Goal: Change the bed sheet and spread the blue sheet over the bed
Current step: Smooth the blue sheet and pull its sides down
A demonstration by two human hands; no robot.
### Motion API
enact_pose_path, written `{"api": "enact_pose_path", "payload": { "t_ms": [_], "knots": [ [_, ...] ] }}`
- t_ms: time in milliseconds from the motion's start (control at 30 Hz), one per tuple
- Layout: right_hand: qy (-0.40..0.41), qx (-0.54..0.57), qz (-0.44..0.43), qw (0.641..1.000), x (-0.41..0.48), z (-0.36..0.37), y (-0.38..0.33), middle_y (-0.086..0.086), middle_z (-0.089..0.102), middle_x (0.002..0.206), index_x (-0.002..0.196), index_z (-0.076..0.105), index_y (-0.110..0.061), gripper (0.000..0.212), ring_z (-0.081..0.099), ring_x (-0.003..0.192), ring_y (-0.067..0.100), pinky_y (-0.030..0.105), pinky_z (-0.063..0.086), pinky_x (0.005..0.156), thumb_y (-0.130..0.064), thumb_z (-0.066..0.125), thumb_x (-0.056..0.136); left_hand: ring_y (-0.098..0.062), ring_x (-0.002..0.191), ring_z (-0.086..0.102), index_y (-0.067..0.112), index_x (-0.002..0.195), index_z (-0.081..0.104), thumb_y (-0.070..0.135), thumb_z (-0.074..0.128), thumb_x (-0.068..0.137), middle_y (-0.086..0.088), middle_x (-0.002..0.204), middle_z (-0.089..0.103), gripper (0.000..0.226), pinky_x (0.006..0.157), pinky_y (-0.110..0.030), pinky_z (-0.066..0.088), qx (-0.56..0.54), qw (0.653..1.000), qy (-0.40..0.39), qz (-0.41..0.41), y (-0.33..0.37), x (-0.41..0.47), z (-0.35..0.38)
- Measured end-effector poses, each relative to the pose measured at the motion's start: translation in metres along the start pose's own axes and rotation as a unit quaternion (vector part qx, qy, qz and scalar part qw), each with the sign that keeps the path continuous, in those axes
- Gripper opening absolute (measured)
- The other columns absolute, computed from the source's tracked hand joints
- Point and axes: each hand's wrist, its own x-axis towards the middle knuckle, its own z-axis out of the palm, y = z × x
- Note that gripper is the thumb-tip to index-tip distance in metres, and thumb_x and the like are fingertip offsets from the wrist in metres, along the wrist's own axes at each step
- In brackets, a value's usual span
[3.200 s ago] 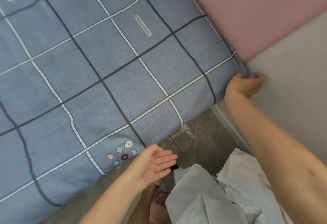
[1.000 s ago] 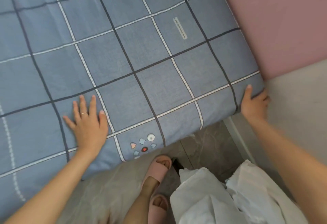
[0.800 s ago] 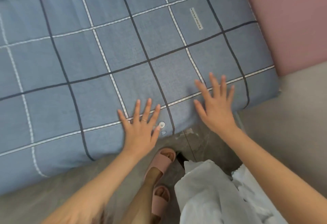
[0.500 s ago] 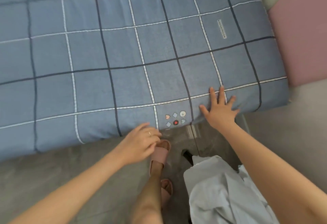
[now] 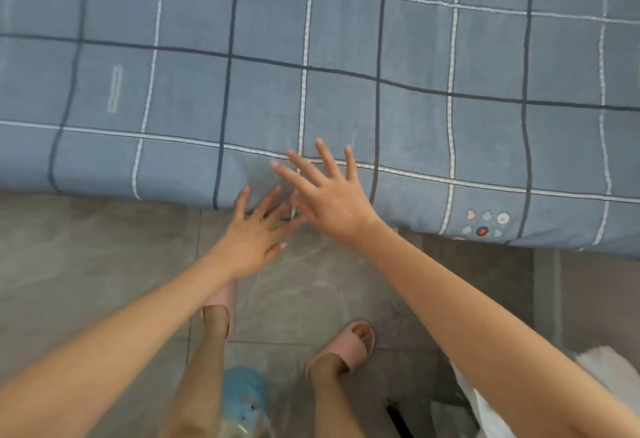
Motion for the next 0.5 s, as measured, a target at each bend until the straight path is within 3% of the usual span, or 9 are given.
{"api": "enact_pose_path", "payload": {
  "t_ms": [67,100,167,200,233,300,367,433,500],
  "knots": [
    [-0.047,-0.04,0.066,0.996,-0.023,0.025,0.012,-0.006,0.024,0.156,0.15,0.016,-0.037,0.076,0.024,0.141,0.037,0.074,0.021,0.101,-0.055,0.048,0.083,-0.019,0.143,0.027,0.026,0.131,0.053,0.034,0.038,0.082,-0.004,0.15,0.039,0.052,0.111,-0.053,0.016,-0.05,0.995,-0.022,0.08,-0.027,-0.029,-0.01],
    [-0.074,-0.055,0.103,0.99,-0.035,0.037,0.012,-0.006,0.009,0.16,0.151,0.002,-0.037,0.091,0.014,0.145,0.034,0.074,0.014,0.103,-0.054,0.056,0.08,-0.019,0.126,0.052,0.021,0.106,0.068,0.031,0.041,0.081,-0.006,0.126,0.063,0.038,0.106,-0.046,0.03,-0.092,0.991,-0.023,0.097,-0.053,-0.047,-0.019],
    [-0.194,-0.094,0.209,0.954,-0.081,0.057,0.018,-0.005,-0.03,0.154,0.146,-0.023,-0.036,0.119,-0.018,0.144,0.031,0.074,0.0,0.104,-0.038,0.072,0.074,-0.021,0.076,0.071,0.017,0.07,0.069,0.027,0.044,0.08,-0.004,0.075,0.072,0.029,0.073,-0.034,0.052,-0.158,0.985,0.042,0.058,-0.083,-0.067,-0.041],
    [-0.257,-0.094,0.27,0.923,-0.084,0.059,0.006,-0.002,-0.043,0.147,0.143,-0.029,-0.035,0.117,-0.028,0.14,0.032,0.074,0.001,0.104,-0.03,0.069,0.079,-0.021,0.07,0.069,0.016,0.071,0.069,0.026,0.045,0.08,-0.003,0.073,0.071,0.027,0.063,-0.03,0.053,-0.171,0.983,0.069,0.009,-0.113,-0.081,-0.056],
    [-0.302,-0.092,0.334,0.888,-0.101,0.062,-0.004,0.002,-0.048,0.144,0.144,-0.029,-0.034,0.105,-0.03,0.139,0.034,0.073,0.006,0.105,-0.026,0.06,0.088,-0.021,0.08,0.068,0.015,0.082,0.07,0.026,0.047,0.08,-0.003,0.086,0.072,0.026,0.069,-0.031,0.052,-0.174,0.978,0.11,-0.029,-0.125,-0.082,-0.063],
    [-0.377,-0.07,0.408,0.828,-0.107,0.062,-0.035,0.009,-0.035,0.151,0.151,-0.013,-0.026,0.074,-0.021,0.142,0.036,0.069,0.012,0.108,-0.026,0.038,0.098,-0.024,0.117,0.054,0.014,0.117,0.062,0.035,0.047,0.081,-0.007,0.128,0.058,0.044,0.098,-0.041,0.04,-0.123,0.974,0.149,-0.117,-0.163,-0.076,-0.073],
    [-0.395,-0.075,0.363,0.841,-0.082,0.061,-0.073,0.012,-0.018,0.157,0.153,0.003,-0.022,0.063,-0.013,0.145,0.035,0.065,0.012,0.11,-0.027,0.034,0.098,-0.032,0.14,0.026,0.022,0.141,0.041,0.049,0.041,0.084,-0.009,0.153,0.028,0.063,0.108,-0.061,0.021,-0.083,0.975,0.075,-0.191,-0.199,-0.077,-0.077],
    [-0.373,-0.062,0.291,0.878,-0.048,0.054,-0.102,0.016,0.007,0.158,0.148,0.029,-0.021,0.067,0.007,0.145,0.036,0.063,0.017,0.108,-0.03,0.056,0.087,-0.035,0.146,0.002,0.032,0.151,0.018,0.057,0.032,0.089,-0.003,0.16,0.005,0.068,0.102,-0.073,0.006,-0.075,0.962,-0.013,-0.262,-0.225,-0.088,-0.058],
    [-0.275,0.007,0.211,0.938,-0.004,0.048,-0.123,0.02,0.047,0.133,0.116,0.064,-0.013,0.058,0.049,0.122,0.038,0.055,0.043,0.095,-0.023,0.075,0.06,-0.031,0.145,-0.014,0.037,0.149,-0.006,0.068,0.023,0.089,0.005,0.157,-0.019,0.074,0.102,-0.075,0.0,-0.097,0.919,-0.095,-0.371,-0.244,-0.117,-0.033]
  ]
}}
